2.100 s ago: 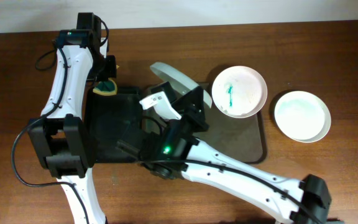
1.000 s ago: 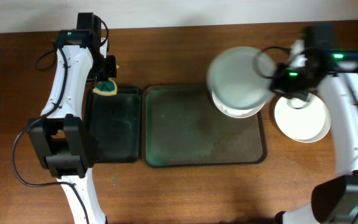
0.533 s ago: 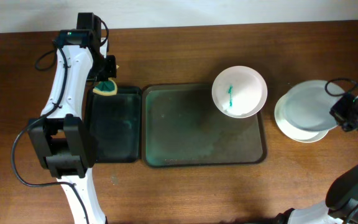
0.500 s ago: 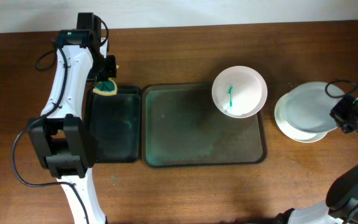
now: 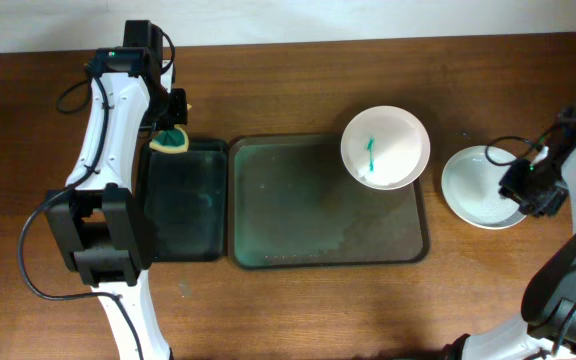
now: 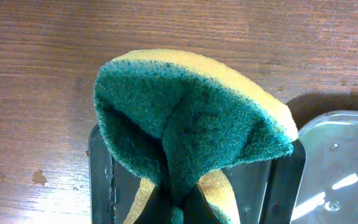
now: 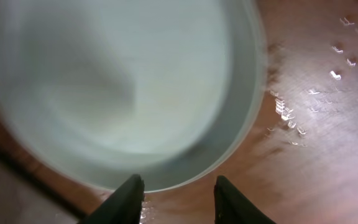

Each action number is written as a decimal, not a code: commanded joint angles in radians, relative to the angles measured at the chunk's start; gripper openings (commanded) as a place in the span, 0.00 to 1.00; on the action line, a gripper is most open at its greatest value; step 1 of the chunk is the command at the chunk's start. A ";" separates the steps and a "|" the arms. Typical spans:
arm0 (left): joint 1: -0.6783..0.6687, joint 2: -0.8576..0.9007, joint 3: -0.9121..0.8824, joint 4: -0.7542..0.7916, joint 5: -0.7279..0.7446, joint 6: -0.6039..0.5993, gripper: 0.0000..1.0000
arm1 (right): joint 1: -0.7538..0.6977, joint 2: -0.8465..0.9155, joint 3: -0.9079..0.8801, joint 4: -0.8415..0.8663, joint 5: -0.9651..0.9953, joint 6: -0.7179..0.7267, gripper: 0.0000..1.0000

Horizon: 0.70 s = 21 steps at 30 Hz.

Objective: Clean dirty plates on tray and stack at the side
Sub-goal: 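Grasp the last plate rim with the right gripper and drag it center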

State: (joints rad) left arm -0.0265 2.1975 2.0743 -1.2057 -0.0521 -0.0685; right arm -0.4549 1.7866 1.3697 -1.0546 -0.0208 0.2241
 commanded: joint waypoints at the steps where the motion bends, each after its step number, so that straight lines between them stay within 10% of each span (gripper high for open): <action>1: -0.002 -0.004 0.018 0.005 0.011 0.019 0.00 | 0.055 0.000 0.105 -0.006 -0.103 -0.061 0.46; 10: -0.003 -0.004 0.018 0.019 0.011 0.019 0.00 | 0.232 0.081 0.152 0.167 -0.221 -0.326 0.73; 21: -0.003 -0.004 0.018 0.016 0.011 0.019 0.00 | 0.319 0.253 0.152 0.334 -0.211 -0.320 0.54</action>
State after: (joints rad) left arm -0.0265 2.1975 2.0743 -1.1892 -0.0521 -0.0681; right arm -0.1490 2.0129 1.5089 -0.7383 -0.2276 -0.0853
